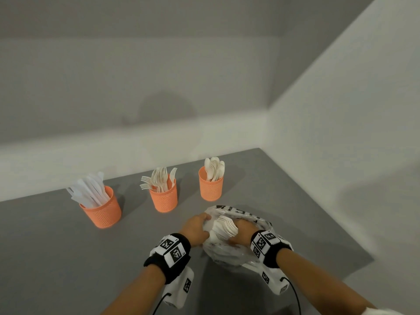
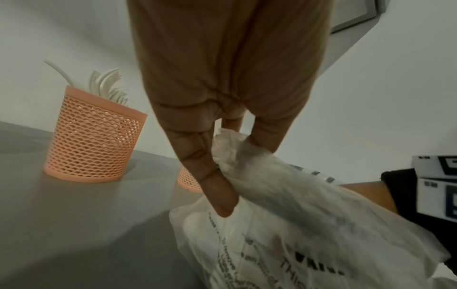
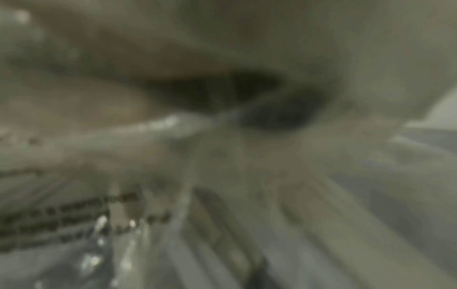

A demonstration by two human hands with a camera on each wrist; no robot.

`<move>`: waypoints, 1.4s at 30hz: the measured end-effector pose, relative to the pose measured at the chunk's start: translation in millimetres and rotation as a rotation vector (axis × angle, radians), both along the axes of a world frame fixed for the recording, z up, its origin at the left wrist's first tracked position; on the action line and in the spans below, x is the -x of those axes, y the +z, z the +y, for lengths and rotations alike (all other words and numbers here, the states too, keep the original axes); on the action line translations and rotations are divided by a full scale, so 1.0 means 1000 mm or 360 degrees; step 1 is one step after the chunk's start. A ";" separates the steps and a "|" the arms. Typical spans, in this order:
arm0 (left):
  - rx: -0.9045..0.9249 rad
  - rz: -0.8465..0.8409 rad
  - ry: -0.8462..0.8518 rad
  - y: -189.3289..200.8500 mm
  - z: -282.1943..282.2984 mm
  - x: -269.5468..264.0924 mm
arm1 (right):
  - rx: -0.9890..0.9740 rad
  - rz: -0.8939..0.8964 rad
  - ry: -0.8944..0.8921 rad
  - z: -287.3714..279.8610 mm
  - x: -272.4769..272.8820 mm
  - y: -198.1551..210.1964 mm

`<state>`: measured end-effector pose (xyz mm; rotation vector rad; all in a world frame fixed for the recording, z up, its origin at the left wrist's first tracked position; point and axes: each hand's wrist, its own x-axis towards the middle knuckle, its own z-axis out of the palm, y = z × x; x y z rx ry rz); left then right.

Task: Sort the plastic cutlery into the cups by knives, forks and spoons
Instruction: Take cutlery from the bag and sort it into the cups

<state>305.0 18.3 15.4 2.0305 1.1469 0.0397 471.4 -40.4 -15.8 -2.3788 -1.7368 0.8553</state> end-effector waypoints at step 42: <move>0.1363 -0.1495 0.1137 0.032 -0.010 0.039 | -0.1171 0.1622 -0.0665 0.039 0.058 0.128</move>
